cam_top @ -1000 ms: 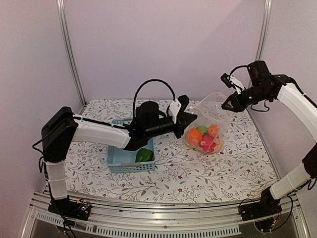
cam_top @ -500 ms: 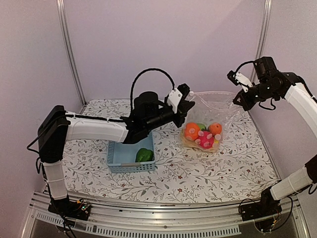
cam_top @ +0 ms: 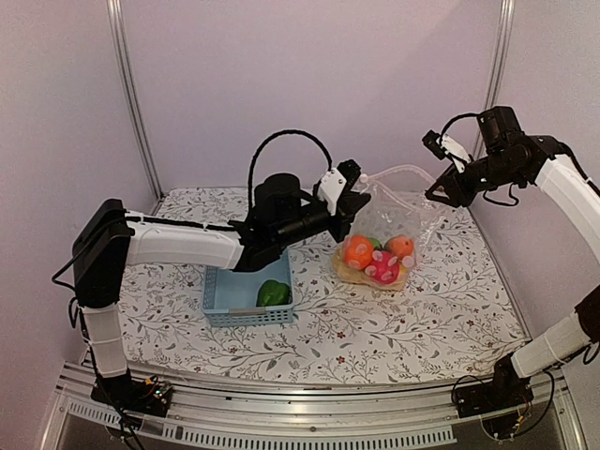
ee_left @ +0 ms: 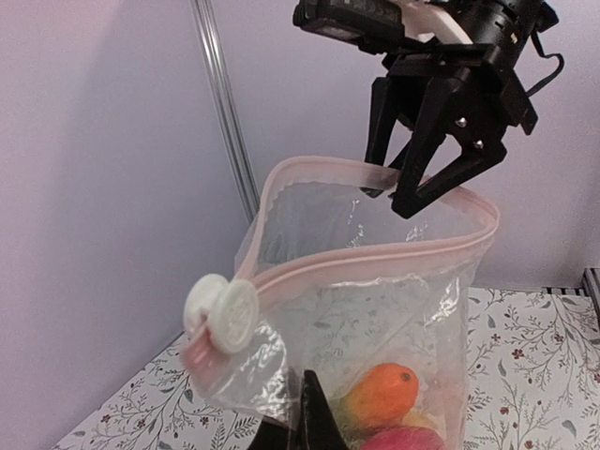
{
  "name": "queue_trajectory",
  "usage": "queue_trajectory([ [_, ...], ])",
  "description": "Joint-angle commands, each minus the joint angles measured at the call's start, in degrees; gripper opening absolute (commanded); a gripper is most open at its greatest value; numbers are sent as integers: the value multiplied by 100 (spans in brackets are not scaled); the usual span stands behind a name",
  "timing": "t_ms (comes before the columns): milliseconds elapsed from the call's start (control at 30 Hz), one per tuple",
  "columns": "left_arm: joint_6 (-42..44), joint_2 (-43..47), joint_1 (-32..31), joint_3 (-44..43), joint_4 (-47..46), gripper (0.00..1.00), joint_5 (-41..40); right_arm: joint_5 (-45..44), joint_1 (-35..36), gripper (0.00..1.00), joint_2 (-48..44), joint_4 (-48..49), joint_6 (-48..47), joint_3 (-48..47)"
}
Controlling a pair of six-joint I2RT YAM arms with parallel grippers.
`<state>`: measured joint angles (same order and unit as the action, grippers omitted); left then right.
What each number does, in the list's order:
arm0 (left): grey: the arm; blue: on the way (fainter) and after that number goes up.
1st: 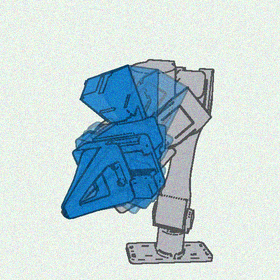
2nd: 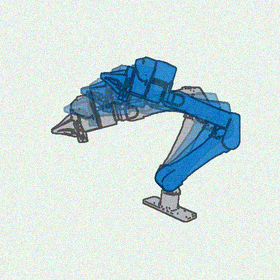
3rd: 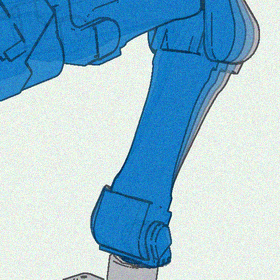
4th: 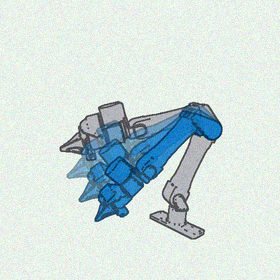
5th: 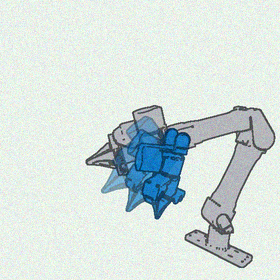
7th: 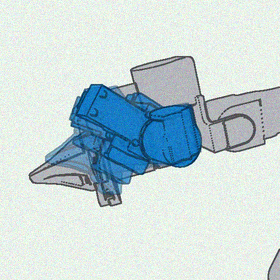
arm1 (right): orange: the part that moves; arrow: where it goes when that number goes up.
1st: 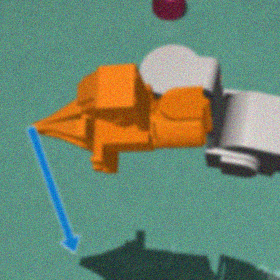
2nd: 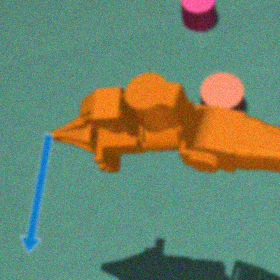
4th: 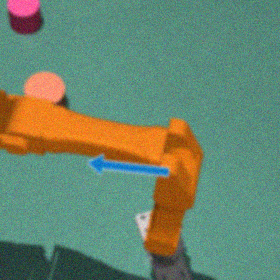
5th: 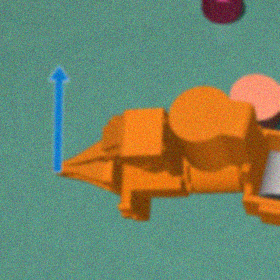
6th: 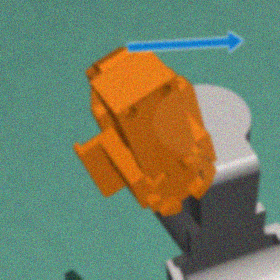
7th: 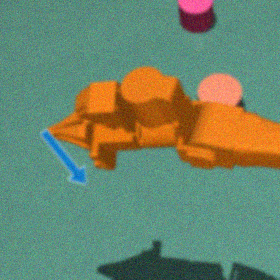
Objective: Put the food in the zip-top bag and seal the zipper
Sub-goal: Adjust the zipper food storage bag at the center of the board.
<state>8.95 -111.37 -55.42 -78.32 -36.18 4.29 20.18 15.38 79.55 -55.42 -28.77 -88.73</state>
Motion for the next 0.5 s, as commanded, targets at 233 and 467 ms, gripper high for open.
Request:
queue_trajectory([
  [233, -29, 19, 49, 24, -107, 0, 185, 228, 72, 33, 727, 445, -194, -695],
  [467, -5, 143, 57, 185, -91, 0, 230, 266, 74, 31, 964, 595, -260, -798],
])
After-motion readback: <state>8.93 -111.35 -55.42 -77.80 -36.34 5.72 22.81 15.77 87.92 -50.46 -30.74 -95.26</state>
